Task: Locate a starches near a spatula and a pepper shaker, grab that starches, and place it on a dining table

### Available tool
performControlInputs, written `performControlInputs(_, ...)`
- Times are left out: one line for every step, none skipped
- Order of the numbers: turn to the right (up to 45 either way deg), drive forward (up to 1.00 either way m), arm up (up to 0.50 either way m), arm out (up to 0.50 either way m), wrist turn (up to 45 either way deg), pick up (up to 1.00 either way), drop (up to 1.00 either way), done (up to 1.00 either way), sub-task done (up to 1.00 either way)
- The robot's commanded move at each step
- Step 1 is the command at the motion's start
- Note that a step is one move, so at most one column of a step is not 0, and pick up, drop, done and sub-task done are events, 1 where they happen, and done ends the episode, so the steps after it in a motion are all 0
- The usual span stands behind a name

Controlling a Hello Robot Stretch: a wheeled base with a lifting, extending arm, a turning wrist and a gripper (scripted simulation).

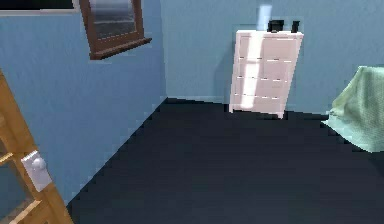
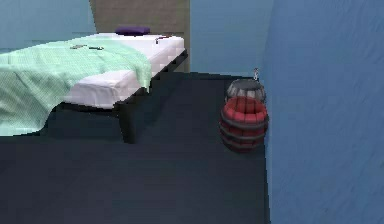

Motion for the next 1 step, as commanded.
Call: performControlInputs(12.0, 0.0, 0.0, 0.0, 0.0, 0.0, 0.0, 0.0, 0.0)
